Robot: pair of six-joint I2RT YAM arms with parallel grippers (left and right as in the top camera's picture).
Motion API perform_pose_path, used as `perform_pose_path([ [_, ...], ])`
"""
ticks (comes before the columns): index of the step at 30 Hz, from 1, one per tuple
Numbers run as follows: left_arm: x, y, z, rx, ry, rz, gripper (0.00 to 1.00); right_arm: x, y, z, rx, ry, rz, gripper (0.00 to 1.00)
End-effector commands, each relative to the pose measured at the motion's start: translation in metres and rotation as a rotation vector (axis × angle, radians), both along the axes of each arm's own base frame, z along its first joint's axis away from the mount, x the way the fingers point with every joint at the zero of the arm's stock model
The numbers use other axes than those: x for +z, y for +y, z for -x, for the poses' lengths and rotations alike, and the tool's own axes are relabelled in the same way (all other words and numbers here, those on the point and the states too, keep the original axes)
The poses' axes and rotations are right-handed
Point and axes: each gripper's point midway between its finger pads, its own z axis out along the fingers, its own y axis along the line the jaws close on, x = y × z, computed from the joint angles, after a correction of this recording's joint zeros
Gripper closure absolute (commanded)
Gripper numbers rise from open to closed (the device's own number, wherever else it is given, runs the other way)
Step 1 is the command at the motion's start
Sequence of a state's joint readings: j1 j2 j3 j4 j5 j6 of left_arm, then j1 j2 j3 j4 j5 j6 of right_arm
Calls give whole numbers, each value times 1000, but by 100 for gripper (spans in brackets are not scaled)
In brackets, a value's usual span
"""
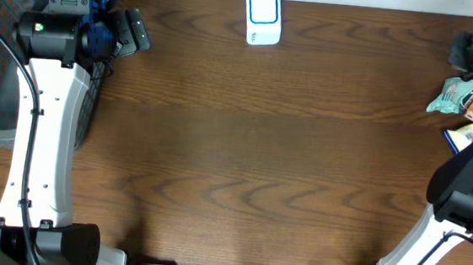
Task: Scan the item barcode
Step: 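Carry the teal pack right and release it onto the pile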
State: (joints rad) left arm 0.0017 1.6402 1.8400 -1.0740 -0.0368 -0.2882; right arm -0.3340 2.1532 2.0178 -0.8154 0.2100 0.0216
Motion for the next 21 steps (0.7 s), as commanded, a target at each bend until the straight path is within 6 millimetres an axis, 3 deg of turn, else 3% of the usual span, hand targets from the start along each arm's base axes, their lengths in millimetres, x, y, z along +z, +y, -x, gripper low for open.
perform_pose_path([
  [1,1,2,0,10,0,-13,2,-17,-19,18,-84,53,6,98],
  [4,1,2,0,10,0,-13,2,-22,-38,35,-148,103,67,95],
  [8,1,2,0,10,0,-13,2,-38,-43,48,-167,151,64,90],
  [13,1,2,0,10,0,-13,2,-51,-40,57,-157,201,60,51],
  [15,1,2,0,10,0,-13,2,-50,-40,57,-158,199,62,42],
  [18,1,2,0,10,0,-13,2,-40,-35,55,-148,181,65,40],
  [21,1,2,0,10,0,-13,2,-13,-24,52,-129,131,82,39],
])
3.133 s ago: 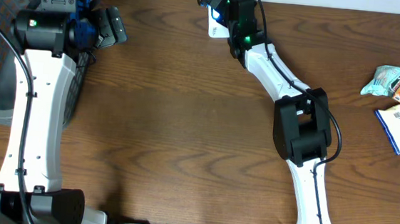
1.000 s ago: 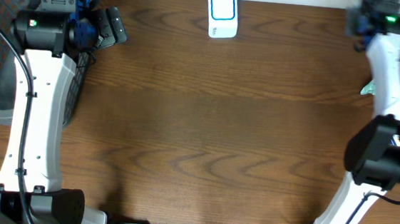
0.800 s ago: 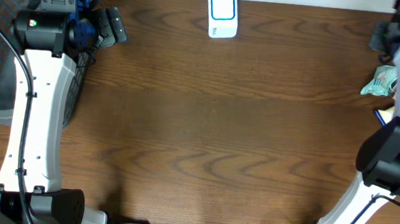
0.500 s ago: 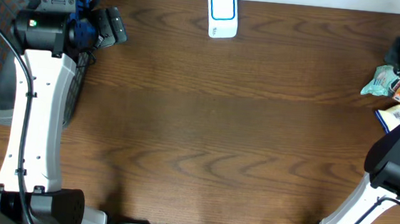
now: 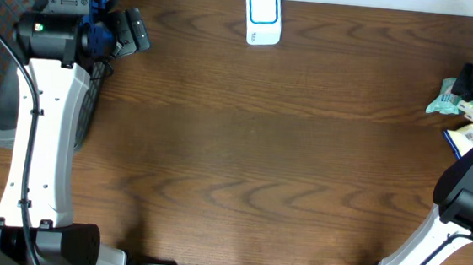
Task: Scan the item barcode
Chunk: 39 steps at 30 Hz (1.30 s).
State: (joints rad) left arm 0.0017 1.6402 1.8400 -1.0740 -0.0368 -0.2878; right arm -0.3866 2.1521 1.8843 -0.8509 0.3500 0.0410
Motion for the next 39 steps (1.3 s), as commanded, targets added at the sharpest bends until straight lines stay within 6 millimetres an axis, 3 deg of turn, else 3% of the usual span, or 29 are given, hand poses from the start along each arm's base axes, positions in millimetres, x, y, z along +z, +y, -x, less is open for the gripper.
perform_pose_path([
  [1,1,2,0,10,0,-12,2,50,15,-4,24,-86,48,39],
  [4,1,2,0,10,0,-12,2,101,35,1,60,-173,63,35],
  [7,1,2,0,10,0,-12,2,144,75,12,149,-253,1,23],
  [9,1,2,0,10,0,-12,2,164,101,26,203,-277,-40,12],
  [13,1,2,0,10,0,-12,2,186,139,67,245,-299,-71,10],
  [18,1,2,0,10,0,-12,2,191,185,111,319,-409,-140,7],
  [21,1,2,0,10,0,-12,2,190,216,140,391,-494,-216,1],
  [28,1,2,0,10,0,-12,2,172,272,188,396,-571,-557,1],
  [32,1,2,0,10,0,-12,2,156,286,210,330,-514,-693,1],
  [39,1,2,0,10,0,-12,2,124,280,243,282,-324,-659,1],
])
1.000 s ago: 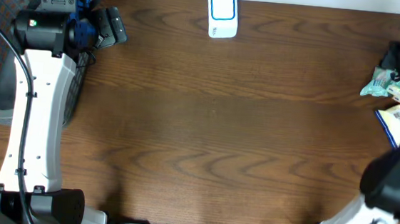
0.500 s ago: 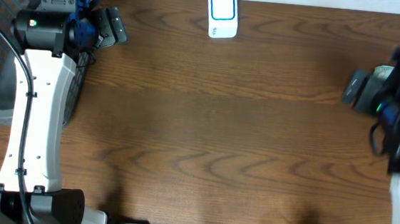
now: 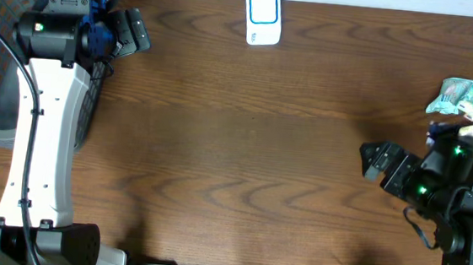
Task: Scan the item barcode
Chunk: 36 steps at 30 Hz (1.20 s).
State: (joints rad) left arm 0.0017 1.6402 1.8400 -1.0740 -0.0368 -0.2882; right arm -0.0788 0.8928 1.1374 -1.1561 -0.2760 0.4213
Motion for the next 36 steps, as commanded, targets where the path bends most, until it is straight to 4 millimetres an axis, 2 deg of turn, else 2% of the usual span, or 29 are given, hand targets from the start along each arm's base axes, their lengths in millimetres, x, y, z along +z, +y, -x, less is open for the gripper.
perform_pose_path([
  [1,1,2,0,10,0,-13,2,-11,-5,12,-12,59,41,1],
  [6,1,2,0,10,0,-13,2,-13,-25,11,-81,63,136,1],
  [10,1,2,0,10,0,-13,2,-18,-29,10,-91,70,151,1],
  [13,1,2,0,10,0,-13,2,-25,-27,2,-78,18,162,1],
  [22,1,2,0,10,0,-13,2,-45,0,-33,167,-354,318,1],
  [29,1,2,0,10,0,-13,2,-52,3,-37,161,-598,362,1],
  [36,1,2,0,10,0,-13,2,-59,2,-32,135,-757,381,1],
])
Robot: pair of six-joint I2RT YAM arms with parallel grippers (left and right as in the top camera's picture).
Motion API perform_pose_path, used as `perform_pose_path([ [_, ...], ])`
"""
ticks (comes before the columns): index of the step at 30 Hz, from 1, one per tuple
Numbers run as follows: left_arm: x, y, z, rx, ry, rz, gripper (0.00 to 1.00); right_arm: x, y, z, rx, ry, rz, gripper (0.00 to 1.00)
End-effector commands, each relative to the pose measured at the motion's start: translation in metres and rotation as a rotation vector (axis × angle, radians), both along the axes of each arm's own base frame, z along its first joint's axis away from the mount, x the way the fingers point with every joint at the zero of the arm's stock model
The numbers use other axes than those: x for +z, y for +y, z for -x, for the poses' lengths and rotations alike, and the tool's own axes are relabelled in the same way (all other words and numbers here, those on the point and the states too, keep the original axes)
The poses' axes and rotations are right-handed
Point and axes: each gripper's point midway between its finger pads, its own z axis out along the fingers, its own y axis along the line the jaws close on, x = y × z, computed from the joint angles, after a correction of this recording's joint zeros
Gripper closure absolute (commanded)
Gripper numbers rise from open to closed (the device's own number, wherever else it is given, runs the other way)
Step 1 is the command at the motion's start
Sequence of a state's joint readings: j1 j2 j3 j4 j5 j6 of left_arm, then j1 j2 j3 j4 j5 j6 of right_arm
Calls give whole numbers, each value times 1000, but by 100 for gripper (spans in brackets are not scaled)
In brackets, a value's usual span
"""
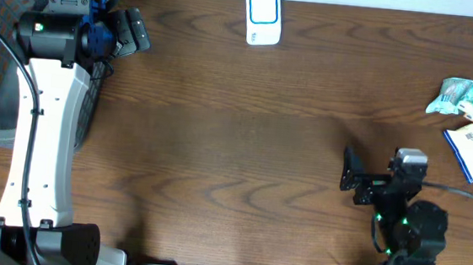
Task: Scan the item barcode
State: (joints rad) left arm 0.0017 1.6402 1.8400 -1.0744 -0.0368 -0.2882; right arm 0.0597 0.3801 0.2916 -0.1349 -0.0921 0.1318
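The white scanner with a blue face point(262, 16) stands at the table's far edge, centre. Two packets lie at the right edge: a teal crumpled one point(463, 95) and a flat blue-and-white one. My right gripper point(350, 169) is pulled back low over the near right of the table, well left of the packets. It points left with nothing in it, and no gap shows between its fingers. My left gripper point(133, 29) hangs at the far left beside the basket, also empty and looking shut.
A black mesh basket fills the far left corner, partly under the left arm. The right arm's base point(410, 239) sits at the near right edge. Brown wood table point(235, 149) spans the view.
My right arm has drawn further back toward its base, the gripper shifting slightly left and nearer. The blue-and-white packet now shows in full. The left arm is unchanged.
My right arm first reached out over the packets at the right edge, covering part of them. It then stood folded back near the front right with the packets left on the table. Now it sits tucked at its base, empty. The left arm never moved.
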Motion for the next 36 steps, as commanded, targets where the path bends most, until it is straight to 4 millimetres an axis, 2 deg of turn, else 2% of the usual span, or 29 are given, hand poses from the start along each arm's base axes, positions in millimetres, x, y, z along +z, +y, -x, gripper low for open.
perform_pose_path([
  [1,1,2,0,10,-1,-13,2,-8,-1,4,-1,-43,25,1],
  [15,1,2,0,10,-1,-13,2,-12,-8,6,-40,-232,36,1],
  [19,1,2,0,10,-1,-13,2,-21,-14,5,-71,-217,48,1],
  [25,1,2,0,10,-1,-13,2,-20,-18,7,-83,-222,51,1],
  [36,1,2,0,10,-1,-13,2,-39,-19,16,-76,-158,93,1],
])
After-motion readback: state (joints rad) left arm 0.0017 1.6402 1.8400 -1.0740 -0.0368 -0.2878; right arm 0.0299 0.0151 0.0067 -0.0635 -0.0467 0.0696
